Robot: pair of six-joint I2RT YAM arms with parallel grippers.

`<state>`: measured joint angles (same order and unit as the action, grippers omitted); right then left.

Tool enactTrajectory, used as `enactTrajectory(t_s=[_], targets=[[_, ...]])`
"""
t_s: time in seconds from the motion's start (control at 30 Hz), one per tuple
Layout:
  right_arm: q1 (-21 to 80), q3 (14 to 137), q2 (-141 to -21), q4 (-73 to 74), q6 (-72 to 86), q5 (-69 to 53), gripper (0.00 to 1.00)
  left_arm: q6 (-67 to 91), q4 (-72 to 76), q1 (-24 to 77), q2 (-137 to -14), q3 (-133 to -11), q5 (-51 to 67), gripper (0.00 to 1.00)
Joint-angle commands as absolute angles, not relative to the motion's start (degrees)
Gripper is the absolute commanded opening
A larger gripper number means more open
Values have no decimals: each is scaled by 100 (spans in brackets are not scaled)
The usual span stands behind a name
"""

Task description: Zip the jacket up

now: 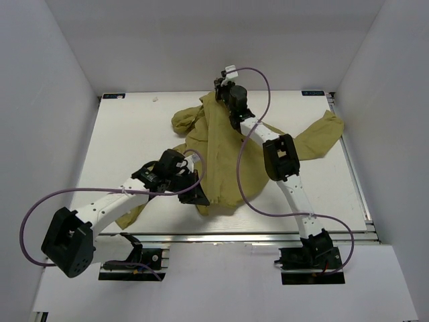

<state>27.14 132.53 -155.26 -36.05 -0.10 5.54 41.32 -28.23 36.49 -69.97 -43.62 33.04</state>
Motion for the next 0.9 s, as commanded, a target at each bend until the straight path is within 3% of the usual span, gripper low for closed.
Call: enactTrajectory(t_s=[0.0,0.1,0.13,0.2,0.23,0.27,0.3,0.33,0.5,0.6,0.7,0.73,0.77,0.87], targets=[[2154,13363,-15418,-4051,165,925,0,4394,-3779,3850,-6733,-4087,4210,0],[2101,12406,-14925,-4605,333,207,0,4421,-3639,3823,-6671,-4008,4202,0],[2101,12253,-14819,-4649,343,46,6,4377,-3700,3815,-6688,-4043,4140,0],[2109,11807,-14468,-4693,360,-587,37,4307,-3709,3823,-6776,-4122,4113,0],[2109,11638,-14336,-4719,413,-702,52,4289,-3700,3823,-6829,-4122,4131,7],[2118,11480,-14039,-4737,465,-816,88,4237,-3726,3823,-6890,-4148,4140,25],[2109,11305,-13862,-4720,466,-1009,89,4097,-3761,3823,-6960,-4270,4140,75],[2109,10937,-13686,-4615,457,-1054,89,4052,-3884,3823,-7057,-4358,4044,98],[2109,9819,-12044,-3536,596,-538,89,3692,-4323,3815,-6996,-5149,2939,98],[2048,8706,-10632,-2158,1176,139,89,3700,-4771,3718,-7284,-6087,1123,98],[2004,7703,-9645,-1794,1326,921,89,3770,-4869,3569,-7471,-6599,519,98],[1987,7377,-9337,-1575,1397,1114,89,3797,-4860,3507,-7584,-6731,-230,98],[1925,6887,-8725,-1391,1450,1369,89,3875,-4878,3298,-7689,-7028,-916,98],[1723,6496,-7756,-65,1994,1669,89,3920,-4834,2518,-7761,-7495,-1528,98]])
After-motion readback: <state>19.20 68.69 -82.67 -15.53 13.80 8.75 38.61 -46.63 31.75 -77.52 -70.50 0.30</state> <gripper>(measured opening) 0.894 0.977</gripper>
